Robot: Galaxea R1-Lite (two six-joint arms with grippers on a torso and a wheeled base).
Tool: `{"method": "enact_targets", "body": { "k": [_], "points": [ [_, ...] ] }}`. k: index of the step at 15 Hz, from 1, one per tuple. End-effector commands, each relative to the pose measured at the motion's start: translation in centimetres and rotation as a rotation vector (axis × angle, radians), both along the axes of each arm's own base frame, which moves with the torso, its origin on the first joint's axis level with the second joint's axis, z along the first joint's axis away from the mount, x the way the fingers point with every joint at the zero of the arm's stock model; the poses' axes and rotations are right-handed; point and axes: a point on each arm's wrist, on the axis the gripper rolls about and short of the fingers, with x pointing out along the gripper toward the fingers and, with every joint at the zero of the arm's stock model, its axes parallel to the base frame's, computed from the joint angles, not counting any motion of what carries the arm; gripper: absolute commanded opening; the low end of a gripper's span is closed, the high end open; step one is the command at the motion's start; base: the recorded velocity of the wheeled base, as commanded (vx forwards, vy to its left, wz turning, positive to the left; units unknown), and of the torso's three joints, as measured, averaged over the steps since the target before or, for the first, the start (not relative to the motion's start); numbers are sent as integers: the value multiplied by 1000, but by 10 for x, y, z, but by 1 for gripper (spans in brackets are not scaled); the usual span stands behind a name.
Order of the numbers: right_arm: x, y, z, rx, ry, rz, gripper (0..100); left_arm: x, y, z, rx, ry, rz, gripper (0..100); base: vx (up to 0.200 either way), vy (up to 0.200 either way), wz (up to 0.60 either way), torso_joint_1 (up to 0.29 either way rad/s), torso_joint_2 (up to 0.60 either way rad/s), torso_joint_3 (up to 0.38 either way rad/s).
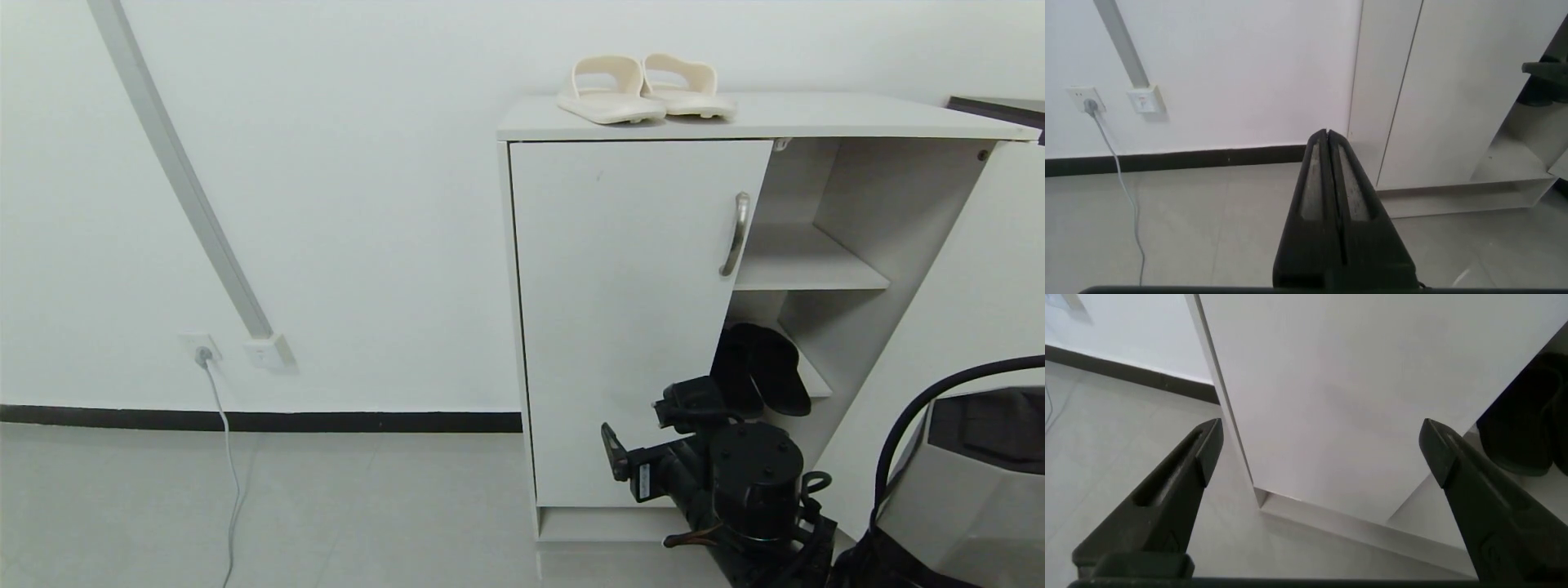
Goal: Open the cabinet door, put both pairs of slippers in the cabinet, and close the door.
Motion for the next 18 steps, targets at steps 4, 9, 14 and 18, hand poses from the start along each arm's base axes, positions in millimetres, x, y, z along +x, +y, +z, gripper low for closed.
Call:
{"method": "enact_targets", "body": {
  "k": [4,9,14,18],
  "points": [
    [0,0,0,-1,1,1,100,0,0,0,0,1,0,0,0,0,0,11,-117,-111],
    [0,0,-1,-2,2,-1,100,0,0,0,0,1,0,0,0,0,0,75,-414,-341],
    [0,0,-1,-2,2,1,100,0,0,0,0,1,0,0,0,0,0,128,-461,-334],
    [0,-1,0,-1,1,-1,100,0,0,0,0,1,0,0,0,0,0,162,-483,-317]
  ]
}}
